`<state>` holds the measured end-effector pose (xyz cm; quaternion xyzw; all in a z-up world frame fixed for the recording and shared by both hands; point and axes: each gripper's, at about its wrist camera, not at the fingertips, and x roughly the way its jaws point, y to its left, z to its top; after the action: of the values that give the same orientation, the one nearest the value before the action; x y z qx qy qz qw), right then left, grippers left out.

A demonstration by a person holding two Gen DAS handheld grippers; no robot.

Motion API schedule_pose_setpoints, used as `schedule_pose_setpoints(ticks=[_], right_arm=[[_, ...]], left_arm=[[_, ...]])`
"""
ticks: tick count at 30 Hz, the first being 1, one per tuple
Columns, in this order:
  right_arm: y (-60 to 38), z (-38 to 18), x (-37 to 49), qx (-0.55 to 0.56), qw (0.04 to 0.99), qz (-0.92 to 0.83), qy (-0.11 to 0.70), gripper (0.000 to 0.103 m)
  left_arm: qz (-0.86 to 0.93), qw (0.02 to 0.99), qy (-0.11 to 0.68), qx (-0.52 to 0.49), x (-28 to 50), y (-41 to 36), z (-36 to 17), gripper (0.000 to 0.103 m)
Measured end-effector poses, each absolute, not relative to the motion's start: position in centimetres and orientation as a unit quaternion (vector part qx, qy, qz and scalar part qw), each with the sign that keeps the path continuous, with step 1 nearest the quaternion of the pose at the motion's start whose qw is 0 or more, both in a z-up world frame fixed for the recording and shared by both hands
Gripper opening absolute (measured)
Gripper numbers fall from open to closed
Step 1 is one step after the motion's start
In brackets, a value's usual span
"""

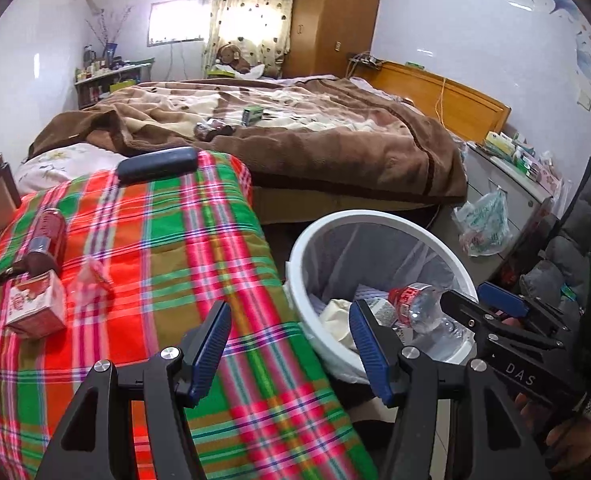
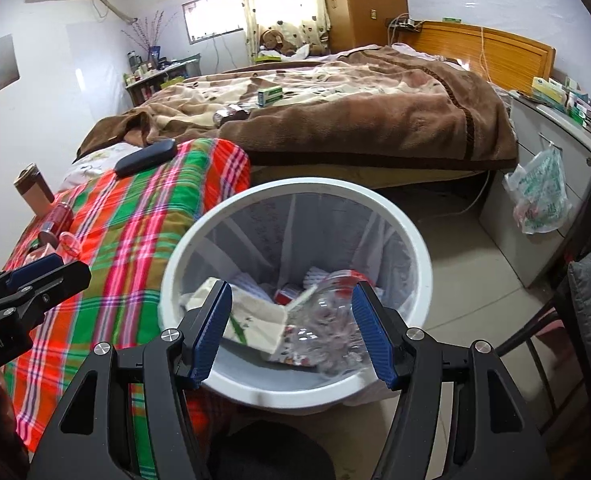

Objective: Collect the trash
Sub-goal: 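Move both grippers back from the wastebasket over the plaid bed cover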

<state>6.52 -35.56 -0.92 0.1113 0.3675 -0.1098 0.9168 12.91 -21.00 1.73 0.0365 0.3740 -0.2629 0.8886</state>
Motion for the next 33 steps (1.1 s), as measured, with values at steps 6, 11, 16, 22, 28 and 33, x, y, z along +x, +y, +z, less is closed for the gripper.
schedule_pose_setpoints(ticks=[6, 11, 16, 22, 28, 33], right_arm=[[-33.5, -0.3, 6.9, 0.100, 0.923, -0.093, 0.359, 0.064], [-31.8, -0.3, 7.5, 0.091, 0.926, -0.077, 0.359, 0.064], [-29.8, -0.4, 8.3, 0.087, 0.927, -0.058, 0.359, 0.064], [-27.2, -0.3, 9.1, 0.072, 0.930, -0.034, 0.360, 0.064], [-25.0, -0.3, 10.3, 0.062, 0.930, -0.010, 0.361, 0.064], [-23.1, -0.4, 11.5, 0.050, 0.930, 0.011, 0.364, 0.064]], left_arm=[[-0.240, 0.897, 0.370, 0.024, 12.9, -18.2, 1.9, 0.061], [-0.222, 0.902, 0.369, 0.012, 13.0, -15.6, 1.8, 0.061], [-0.198, 0.909, 0.367, -0.001, 13.4, -12.7, 1.6, 0.061], [-0.171, 0.917, 0.360, -0.012, 13.7, -9.3, 1.9, 0.061], [-0.137, 0.922, 0.360, -0.028, 14.4, -5.5, 1.7, 0.061], [-0.110, 0.925, 0.363, -0.037, 15.2, -2.1, 1.4, 0.061]])
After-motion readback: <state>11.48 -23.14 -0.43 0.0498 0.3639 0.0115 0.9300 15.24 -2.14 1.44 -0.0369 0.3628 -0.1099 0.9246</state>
